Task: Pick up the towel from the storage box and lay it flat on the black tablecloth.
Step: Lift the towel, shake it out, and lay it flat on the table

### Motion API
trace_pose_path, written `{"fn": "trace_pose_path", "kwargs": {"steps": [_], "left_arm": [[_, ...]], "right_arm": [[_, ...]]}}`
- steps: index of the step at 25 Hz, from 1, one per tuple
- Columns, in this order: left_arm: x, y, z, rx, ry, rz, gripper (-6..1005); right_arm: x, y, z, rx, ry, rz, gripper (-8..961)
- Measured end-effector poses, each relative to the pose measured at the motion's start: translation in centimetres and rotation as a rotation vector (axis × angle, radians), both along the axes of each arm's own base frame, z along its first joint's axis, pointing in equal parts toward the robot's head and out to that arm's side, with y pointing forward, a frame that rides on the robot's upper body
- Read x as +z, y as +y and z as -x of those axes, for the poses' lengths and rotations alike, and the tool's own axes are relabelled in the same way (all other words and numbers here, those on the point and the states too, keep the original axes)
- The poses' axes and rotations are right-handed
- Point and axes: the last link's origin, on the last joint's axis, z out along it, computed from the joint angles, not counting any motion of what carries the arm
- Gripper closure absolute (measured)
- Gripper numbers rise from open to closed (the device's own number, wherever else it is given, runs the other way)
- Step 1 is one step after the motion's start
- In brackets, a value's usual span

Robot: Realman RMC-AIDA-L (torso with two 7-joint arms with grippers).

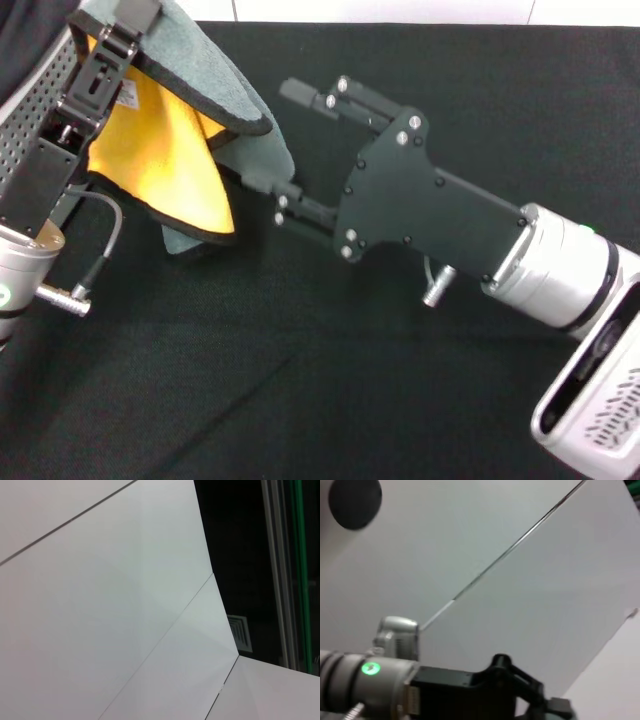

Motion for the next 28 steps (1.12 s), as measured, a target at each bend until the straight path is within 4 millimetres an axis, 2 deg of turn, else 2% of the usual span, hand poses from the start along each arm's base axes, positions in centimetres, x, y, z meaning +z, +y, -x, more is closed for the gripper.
{"fn": "trace_pose_path", "kwargs": {"steps": [10, 22, 27, 28], "left_arm": [[-0.2, 0.1, -0.1, 0.002, 0.002, 0.008, 923], [-0.2, 0.1, -0.1, 0.004, 0.0, 0.006, 922], [-0.2, 0.2, -0.1, 0.005, 0.0, 0.006, 921], [-0.2, 0.2, -0.1, 0.005, 0.0, 0.006, 921]], "right_arm": [[-0.3, 1.6, 1.9, 0.011, -0.01, -0.095, 379], [-0.7, 0.9, 1.5, 0.021, -0.023, -0.113, 378], [-0.8, 0.9, 1.3, 0.018, -0.033, -0.119, 450], [-0.8, 0.9, 1.3, 0.018, -0.033, -0.12, 493]]}}
